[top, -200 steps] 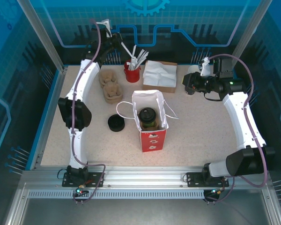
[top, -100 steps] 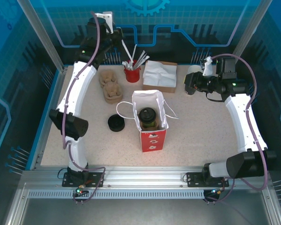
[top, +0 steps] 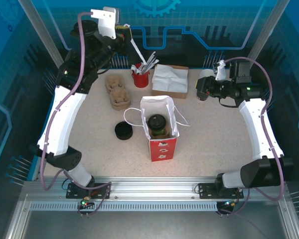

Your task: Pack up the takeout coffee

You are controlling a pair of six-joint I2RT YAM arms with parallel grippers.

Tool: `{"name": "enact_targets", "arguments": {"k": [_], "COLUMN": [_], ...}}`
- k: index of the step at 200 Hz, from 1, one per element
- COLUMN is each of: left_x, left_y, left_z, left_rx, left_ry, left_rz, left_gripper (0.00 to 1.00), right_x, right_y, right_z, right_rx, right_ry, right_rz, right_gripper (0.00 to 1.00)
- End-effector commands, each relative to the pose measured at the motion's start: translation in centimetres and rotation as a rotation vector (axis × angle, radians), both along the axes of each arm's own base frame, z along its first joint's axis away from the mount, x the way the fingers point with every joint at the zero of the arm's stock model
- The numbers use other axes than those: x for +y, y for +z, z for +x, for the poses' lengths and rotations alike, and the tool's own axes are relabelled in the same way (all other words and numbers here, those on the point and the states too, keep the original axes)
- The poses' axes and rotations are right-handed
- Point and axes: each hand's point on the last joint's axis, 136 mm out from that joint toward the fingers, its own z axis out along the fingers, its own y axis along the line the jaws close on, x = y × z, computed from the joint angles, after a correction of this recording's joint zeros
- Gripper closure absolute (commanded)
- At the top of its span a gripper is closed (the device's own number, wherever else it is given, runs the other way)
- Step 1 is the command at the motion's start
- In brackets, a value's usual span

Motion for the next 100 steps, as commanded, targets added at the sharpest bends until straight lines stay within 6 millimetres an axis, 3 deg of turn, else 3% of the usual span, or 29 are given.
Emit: {"name": "enact_targets", "arguments": {"k": [1, 100], "left_x": [1.1, 0.7], "left_y": [-0.3, -0.5], "left_z": [0.0, 1.5], "left_rx": [-0.015, -0.015], "left_ry": [0.052, 0.068], "left_rz": [0.035, 0.049], "left_gripper": [0.88, 0.88], "right_x": [0.0, 0.2], "right_y": [1.2, 0.1], "right_z": [0.7, 0.7], "right_rx": [-0.049, -0.028], "right_ry": [0.022, 0.04], "right_rz": [0.011, 0.02], "right_gripper": [0.69, 0.69]}}
